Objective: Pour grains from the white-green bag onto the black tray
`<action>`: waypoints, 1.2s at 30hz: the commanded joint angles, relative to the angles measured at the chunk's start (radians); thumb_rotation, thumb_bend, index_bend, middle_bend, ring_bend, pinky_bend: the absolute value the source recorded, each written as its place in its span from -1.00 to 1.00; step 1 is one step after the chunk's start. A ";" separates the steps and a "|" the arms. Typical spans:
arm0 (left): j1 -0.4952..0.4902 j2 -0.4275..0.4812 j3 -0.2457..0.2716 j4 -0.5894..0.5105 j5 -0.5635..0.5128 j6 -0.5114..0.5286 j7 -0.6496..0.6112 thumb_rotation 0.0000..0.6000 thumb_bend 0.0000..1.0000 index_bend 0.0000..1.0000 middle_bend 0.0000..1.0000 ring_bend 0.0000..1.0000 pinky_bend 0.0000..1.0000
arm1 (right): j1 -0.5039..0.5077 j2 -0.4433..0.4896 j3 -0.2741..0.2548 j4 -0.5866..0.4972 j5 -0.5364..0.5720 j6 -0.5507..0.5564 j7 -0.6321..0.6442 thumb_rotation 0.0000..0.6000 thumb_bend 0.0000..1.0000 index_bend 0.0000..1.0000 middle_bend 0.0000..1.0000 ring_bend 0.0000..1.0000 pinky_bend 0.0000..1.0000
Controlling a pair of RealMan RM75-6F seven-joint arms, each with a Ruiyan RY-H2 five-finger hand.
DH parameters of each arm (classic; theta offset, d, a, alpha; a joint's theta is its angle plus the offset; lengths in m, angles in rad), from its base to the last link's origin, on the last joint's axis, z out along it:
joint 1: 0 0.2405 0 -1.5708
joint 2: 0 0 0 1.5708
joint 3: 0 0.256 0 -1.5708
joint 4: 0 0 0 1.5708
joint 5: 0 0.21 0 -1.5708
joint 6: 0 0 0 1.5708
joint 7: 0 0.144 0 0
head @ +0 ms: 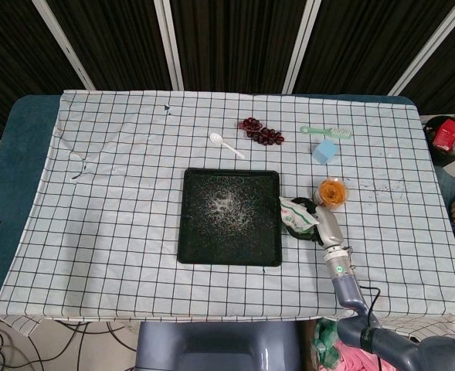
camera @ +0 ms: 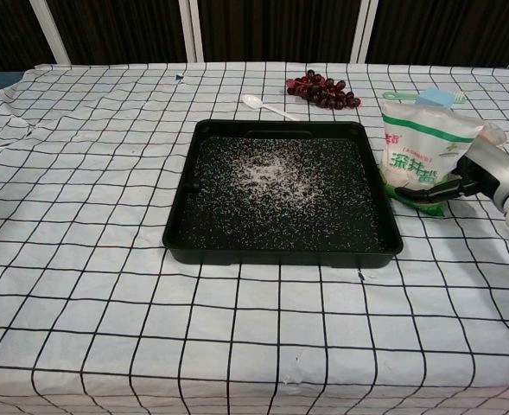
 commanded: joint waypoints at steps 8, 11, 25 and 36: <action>0.000 -0.001 -0.001 0.001 0.001 0.001 0.001 1.00 0.22 -0.55 -0.89 -1.00 -1.00 | 0.002 -0.001 0.000 -0.001 -0.001 -0.001 -0.001 1.00 -0.62 -0.34 -0.39 -0.20 -0.18; 0.000 -0.001 -0.001 0.001 0.000 0.001 0.000 1.00 0.22 -0.55 -0.89 -1.00 -1.00 | 0.002 -0.003 0.000 0.001 -0.001 -0.002 0.002 1.00 -0.61 -0.34 -0.39 -0.20 -0.18; 0.000 -0.001 -0.001 0.000 -0.002 -0.001 0.003 1.00 0.22 -0.55 -0.89 -1.00 -1.00 | 0.006 -0.005 -0.001 0.002 -0.006 0.001 -0.006 1.00 -0.61 -0.33 -0.37 -0.19 -0.17; 0.000 -0.002 -0.006 -0.007 -0.013 -0.002 0.006 1.00 0.22 -0.55 -0.89 -1.00 -1.00 | 0.012 -0.011 0.004 0.017 -0.003 -0.004 0.006 1.00 -0.28 -0.16 -0.20 0.00 0.05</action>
